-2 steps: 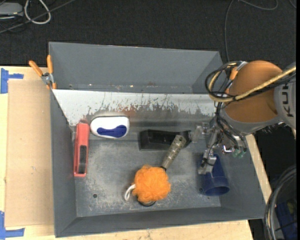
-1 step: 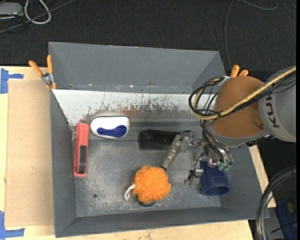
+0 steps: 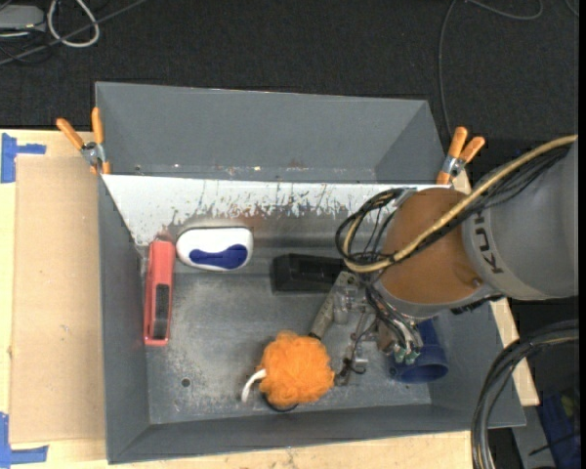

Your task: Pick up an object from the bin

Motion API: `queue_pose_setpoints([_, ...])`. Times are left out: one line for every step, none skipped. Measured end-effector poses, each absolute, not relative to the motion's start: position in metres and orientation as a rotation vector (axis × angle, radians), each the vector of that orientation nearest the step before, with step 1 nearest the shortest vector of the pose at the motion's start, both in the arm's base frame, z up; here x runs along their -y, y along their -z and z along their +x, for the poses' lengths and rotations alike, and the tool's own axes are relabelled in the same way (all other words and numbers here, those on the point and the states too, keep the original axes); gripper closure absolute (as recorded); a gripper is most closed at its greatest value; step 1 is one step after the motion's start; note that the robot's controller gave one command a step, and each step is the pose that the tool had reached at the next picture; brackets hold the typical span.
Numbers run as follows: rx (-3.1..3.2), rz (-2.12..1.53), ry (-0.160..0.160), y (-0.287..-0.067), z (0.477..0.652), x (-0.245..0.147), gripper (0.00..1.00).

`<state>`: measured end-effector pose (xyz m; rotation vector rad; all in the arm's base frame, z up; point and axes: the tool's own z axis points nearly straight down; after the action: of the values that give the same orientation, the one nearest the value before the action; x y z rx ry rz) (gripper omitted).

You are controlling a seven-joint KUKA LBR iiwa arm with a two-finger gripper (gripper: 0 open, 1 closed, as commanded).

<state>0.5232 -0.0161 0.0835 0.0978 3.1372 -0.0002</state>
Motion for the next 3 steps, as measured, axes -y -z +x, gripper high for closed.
queue_pose_setpoints([-3.143,0.089,-0.007,-0.097,0.526,0.016,0.0])
queue_pose_setpoints([-3.11,0.38,-0.008,-0.087,0.526,-0.012,0.0])
queue_pose_setpoints([-3.125,0.285,-0.001,-0.073,0.521,-0.048,0.0])
